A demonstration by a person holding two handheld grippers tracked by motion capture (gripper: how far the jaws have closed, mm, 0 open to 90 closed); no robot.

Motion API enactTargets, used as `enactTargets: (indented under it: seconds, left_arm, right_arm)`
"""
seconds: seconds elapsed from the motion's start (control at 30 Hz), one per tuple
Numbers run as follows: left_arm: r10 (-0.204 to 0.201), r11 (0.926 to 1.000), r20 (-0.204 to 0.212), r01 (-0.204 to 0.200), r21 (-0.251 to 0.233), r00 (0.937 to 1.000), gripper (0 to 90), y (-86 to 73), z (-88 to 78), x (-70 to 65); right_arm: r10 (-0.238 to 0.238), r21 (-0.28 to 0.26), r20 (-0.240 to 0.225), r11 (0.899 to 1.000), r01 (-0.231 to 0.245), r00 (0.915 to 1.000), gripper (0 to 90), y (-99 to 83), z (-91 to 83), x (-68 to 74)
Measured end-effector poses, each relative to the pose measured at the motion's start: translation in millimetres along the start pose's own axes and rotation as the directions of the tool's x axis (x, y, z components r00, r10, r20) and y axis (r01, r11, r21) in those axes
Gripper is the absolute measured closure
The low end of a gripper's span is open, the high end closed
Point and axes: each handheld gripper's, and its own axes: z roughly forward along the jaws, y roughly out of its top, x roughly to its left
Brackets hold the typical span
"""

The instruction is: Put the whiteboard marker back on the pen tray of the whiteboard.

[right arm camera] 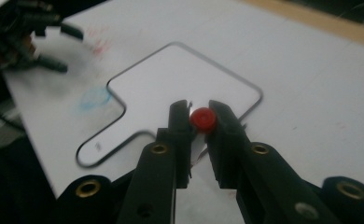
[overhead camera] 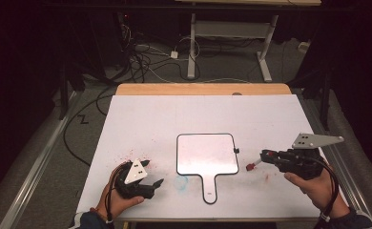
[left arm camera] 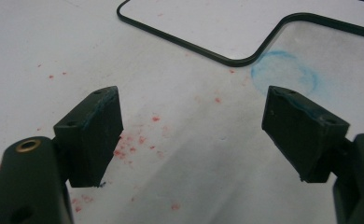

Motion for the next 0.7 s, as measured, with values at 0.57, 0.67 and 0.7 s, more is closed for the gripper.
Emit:
enactTargets:
  seconds: [0.57,0.67,0.7]
  left_arm:
    - [0.023,0.9996,0.017,-0.023,0.014,0.9996,19.5,4.7,6.3,-3.0]
    - [0.026,0.9994,0.020,-0.027,0.021,0.9995,19.5,4.3,7.4,-3.2]
    - [0.024,0.9995,0.021,-0.025,0.021,0.9995,19.5,4.2,7.7,-3.1]
  right_arm:
    - [0.066,0.145,0.000,0.987,-0.065,0.9978,78.2,6.8,77.6,-19.2]
    - [0.102,0.127,-0.005,0.987,-0.101,0.9948,77.2,10.1,92.6,-29.9]
    - [0.120,0.120,-0.001,0.986,-0.119,0.9928,76.4,10.8,97.4,-33.3]
